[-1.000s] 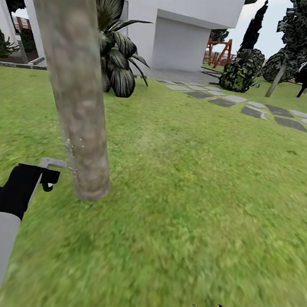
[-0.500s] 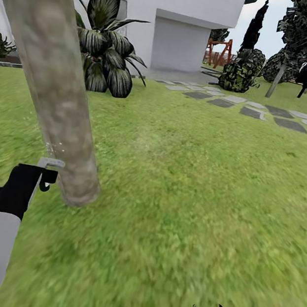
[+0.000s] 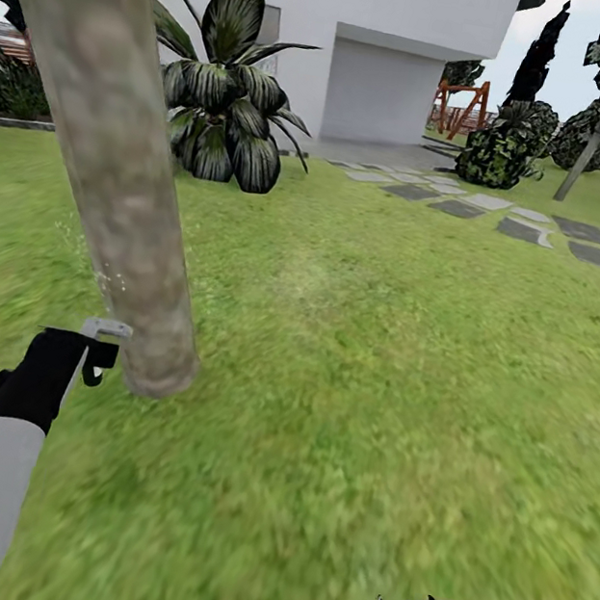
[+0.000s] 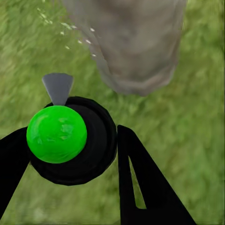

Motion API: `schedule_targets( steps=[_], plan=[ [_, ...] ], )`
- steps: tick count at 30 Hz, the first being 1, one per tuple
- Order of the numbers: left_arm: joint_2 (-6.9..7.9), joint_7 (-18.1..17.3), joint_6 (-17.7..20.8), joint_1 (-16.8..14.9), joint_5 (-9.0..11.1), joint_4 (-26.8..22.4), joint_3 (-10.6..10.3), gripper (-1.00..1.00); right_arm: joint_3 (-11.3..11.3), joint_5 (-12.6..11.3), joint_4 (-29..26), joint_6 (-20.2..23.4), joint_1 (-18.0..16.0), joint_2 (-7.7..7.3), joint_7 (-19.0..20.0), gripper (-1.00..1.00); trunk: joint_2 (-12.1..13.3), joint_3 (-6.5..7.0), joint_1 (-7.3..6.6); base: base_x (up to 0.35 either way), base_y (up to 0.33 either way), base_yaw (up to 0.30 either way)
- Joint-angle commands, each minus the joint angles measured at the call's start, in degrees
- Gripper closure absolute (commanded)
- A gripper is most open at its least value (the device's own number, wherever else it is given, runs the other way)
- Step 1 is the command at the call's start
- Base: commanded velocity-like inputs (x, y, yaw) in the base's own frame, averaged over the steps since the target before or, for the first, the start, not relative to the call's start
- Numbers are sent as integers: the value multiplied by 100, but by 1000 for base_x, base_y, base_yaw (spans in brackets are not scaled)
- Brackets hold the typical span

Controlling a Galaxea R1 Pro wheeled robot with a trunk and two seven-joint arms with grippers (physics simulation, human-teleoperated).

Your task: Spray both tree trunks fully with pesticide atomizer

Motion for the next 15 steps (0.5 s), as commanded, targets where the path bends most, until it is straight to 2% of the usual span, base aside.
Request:
schedule_targets(
  steps=[1, 3, 5, 6, 9, 11, 13, 15],
  plan=[
    [-117, 2, -2, -6, -35, 24, 1, 100, 0, 0, 0, -1, 0, 0, 0, -100, 0, 0, 0, 231, -195, 1],
    [-180, 2, -1, -9, -27, 32, 2, 100, 0, 0, 0, 0, 0, 0, 0, -100, 0, 0, 0, 238, -189, 0],
    [-182, 2, -1, -9, -34, 34, 35, 100, 0, 0, 0, -1, 0, 0, 0, -100, 0, 0, 0, 254, -179, 0],
    [-132, 0, -1, -8, -46, 42, 39, 100, 0, 0, 0, -2, 0, 0, 0, -100, 0, 0, 0, 276, -156, 0],
    [136, -6, -22, 96, -57, 71, 302, 100, 0, 0, -5, -1, 0, 0, 0, -100, 0, 0, 0, 295, -116, 0],
    [233, -7, -26, 166, -66, 73, 402, 100, 0, -2, -8, 1, 0, 0, 0, -100, 0, 0, 0, 208, -35, 0],
    [198, -7, -32, 267, -80, 77, 397, 100, 0, -3, -7, -1, 0, 0, 0, -100, 0, 0, 0, 44, -7, 0],
    [70, -2, -120, 436, -63, 86, 386, 100, 0, -1, -3, 1, 0, 0, 0, -100, 0, 0, 0, 12, -2, 0]
  ],
)
